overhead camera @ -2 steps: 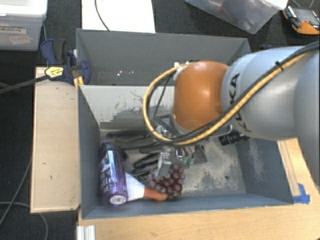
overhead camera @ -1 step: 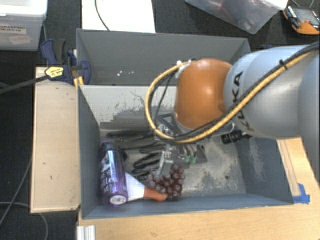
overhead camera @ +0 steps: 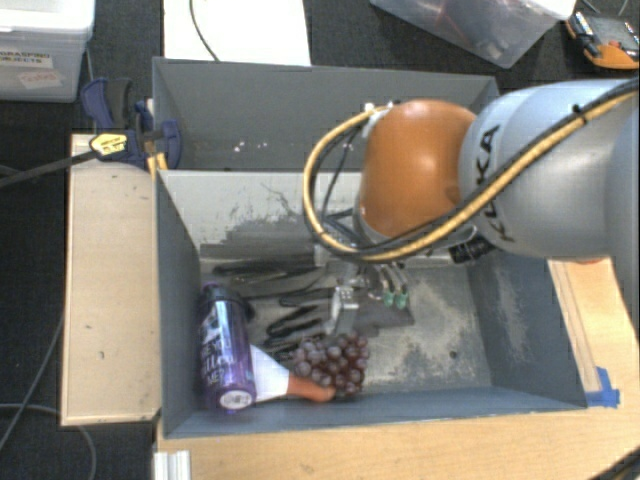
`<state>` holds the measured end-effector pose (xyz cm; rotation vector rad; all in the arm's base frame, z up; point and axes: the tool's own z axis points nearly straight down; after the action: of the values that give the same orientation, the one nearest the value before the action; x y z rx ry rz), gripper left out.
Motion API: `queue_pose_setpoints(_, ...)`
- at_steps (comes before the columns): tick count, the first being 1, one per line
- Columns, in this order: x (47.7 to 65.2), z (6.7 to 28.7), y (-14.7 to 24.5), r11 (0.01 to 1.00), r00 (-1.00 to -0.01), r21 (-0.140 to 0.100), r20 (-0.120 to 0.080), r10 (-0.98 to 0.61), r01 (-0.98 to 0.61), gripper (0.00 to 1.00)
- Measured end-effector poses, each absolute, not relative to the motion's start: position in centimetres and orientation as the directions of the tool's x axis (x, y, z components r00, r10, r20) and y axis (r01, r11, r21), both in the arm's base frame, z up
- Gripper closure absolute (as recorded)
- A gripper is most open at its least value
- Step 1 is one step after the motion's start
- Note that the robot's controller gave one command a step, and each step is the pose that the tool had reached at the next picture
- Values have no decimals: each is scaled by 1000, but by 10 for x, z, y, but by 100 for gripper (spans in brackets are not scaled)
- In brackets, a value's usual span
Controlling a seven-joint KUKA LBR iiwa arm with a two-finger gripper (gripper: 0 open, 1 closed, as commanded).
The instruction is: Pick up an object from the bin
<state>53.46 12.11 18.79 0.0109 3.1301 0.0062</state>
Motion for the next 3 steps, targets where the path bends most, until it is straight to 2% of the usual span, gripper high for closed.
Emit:
queue_pose_setpoints(1, 514, 168, 126, 994, -994, 6, -11, 107, 107, 0)
queue_pose_setpoints(2, 499, 134, 152, 999, -999, 5, -11, -51, -51, 0)
queue_pose_setpoints(3, 526, 158, 129, 993, -993, 7, -17, 116, 116, 0)
